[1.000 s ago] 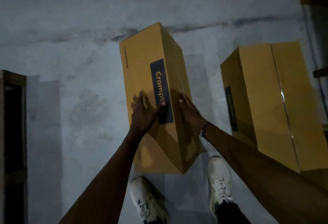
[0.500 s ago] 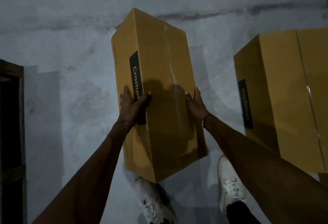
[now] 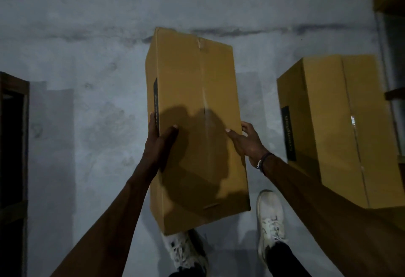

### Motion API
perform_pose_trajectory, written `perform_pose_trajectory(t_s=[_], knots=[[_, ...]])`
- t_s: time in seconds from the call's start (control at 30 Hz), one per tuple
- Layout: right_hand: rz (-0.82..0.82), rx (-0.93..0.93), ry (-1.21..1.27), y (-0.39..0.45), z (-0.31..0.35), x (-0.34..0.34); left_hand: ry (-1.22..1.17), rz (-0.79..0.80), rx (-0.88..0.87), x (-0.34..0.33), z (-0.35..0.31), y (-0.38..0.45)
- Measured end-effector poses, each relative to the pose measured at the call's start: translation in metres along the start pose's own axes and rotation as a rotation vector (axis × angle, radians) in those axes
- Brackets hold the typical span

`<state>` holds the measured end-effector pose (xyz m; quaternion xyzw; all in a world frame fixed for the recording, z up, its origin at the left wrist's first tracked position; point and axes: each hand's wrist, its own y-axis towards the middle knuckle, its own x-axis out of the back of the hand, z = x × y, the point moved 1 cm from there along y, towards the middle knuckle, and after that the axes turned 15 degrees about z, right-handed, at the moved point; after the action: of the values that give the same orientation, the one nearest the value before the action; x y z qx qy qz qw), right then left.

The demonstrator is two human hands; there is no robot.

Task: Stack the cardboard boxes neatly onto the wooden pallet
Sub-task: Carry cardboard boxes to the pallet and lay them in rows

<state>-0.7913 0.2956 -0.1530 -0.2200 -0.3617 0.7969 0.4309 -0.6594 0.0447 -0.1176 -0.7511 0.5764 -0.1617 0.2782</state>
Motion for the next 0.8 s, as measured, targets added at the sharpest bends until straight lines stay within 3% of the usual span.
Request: perform_pose_trajectory(t_s=[0.23,0.37,0.5,0.63,0.8], knots=[[-0.003,0.164,-0.021,-0.084,0.097,-0.016,-0.073,-0.041,-0.154,0.003,-0.101,-0.073],[0.073,0.280,-0.109,-0.144,0.164,-0.032,-0.172,-0.110,-0.131,0.018,-0.159,-0.133],[0.117,0.360,-0.201,-0.212,0.225,-0.052,-0.107,-0.213,-0.180,0.028,-0.216,-0.208],[0.204,0.418,-0.272,-0.293,0.280,-0.078,-0.189,-0.321,-0.142,0.028,-0.265,-0.299],[0.341,0.479,-0.390,-0.399,0.339,-0.107,-0.242,-0.439,-0.264,0.013,-0.304,-0.429]])
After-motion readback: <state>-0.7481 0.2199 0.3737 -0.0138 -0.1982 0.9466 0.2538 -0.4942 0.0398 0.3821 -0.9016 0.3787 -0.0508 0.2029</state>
